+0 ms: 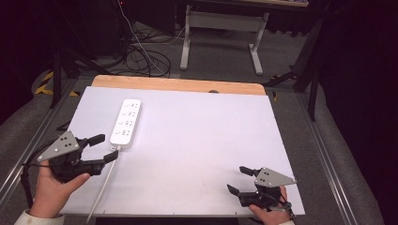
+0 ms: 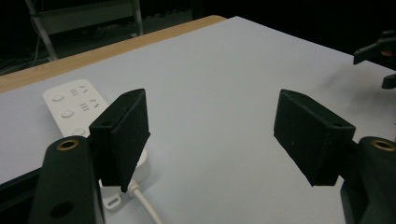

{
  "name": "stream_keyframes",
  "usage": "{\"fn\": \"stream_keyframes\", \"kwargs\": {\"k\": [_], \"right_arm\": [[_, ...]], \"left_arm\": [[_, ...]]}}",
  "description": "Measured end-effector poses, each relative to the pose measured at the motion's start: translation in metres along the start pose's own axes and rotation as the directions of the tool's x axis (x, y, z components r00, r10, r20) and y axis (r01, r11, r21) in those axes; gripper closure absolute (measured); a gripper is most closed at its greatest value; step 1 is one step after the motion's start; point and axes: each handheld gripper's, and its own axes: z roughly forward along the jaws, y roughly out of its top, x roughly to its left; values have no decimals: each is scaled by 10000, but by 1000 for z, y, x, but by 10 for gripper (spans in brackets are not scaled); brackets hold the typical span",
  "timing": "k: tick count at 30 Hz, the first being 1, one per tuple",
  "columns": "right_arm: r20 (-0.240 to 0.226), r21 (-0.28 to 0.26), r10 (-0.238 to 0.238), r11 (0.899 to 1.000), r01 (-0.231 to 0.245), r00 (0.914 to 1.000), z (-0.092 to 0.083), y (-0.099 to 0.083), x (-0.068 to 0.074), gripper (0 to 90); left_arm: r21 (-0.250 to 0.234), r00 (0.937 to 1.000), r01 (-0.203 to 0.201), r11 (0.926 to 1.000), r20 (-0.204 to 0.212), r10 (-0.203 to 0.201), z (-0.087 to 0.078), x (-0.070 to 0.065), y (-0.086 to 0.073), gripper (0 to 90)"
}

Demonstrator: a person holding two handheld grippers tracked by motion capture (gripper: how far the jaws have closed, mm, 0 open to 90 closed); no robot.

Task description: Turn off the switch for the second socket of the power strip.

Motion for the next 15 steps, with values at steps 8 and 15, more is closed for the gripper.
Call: {"fn": "stream_keyframes", "kwargs": {"k": [8, 15], "right_arm": [[-35, -52, 18, 10000, -18, 10000, -1, 0, 0, 246], [-42, -54, 35, 10000, -36, 10000, -1, -1, -1, 246]], "left_arm": [[-20, 9986, -371, 9993, 366, 371, -3, -10, -24, 232], [136, 9957, -302, 9995, 882, 288, -4, -14, -48, 188]]}}
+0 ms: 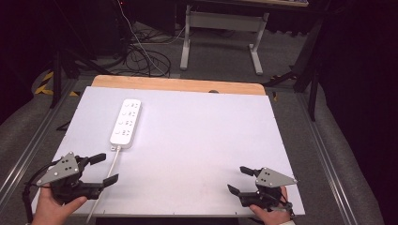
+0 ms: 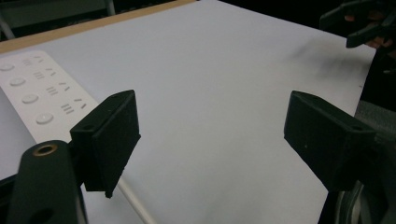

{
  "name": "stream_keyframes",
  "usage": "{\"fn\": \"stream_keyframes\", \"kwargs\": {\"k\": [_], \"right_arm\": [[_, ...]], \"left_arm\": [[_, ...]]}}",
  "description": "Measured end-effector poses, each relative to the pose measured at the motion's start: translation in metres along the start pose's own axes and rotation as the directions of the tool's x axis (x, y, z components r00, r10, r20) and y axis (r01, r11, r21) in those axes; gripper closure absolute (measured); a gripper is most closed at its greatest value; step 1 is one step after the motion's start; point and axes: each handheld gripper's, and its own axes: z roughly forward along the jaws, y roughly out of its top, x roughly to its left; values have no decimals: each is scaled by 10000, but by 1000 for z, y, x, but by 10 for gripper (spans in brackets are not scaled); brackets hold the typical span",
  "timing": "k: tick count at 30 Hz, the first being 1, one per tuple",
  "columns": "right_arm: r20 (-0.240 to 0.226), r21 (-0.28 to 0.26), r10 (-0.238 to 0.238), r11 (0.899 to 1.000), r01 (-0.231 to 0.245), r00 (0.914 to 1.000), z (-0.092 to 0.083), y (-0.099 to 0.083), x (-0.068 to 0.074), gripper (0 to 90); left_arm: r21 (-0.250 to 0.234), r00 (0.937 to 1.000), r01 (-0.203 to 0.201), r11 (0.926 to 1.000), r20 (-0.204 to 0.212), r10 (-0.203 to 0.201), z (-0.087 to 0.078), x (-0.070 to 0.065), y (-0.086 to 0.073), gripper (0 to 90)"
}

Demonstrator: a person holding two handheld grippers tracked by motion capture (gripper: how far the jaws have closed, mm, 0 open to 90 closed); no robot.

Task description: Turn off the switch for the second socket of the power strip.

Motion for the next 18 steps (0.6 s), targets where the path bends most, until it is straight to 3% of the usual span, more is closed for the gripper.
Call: {"fn": "stream_keyframes", "kwargs": {"k": [4, 10, 12, 14, 18], "right_arm": [[-36, -30, -24, 10000, 24, 10000, 0, 0, 0, 246], [-14, -17, 18, 10000, -18, 10000, 0, 0, 0, 246], [-40, -18, 35, 10000, -35, 10000, 0, 0, -1, 246], [-33, -6, 26, 10000, -26, 10000, 0, 0, -1, 246], [-29, -18, 15, 10000, -15, 10000, 0, 0, 0, 246]], "left_arm": [[105, 9999, 1, 9999, -149, 0, 3, -3, -13, 131], [235, 9992, 105, 9997, -384, -96, 2, -9, -29, 130], [262, 9991, -39, 9996, -416, 50, 2, -10, -34, 130], [607, 9948, -588, 9964, -790, 635, 5, -12, -38, 137], [326, 9986, -125, 9994, -502, 142, 5, -12, -38, 146]]}}
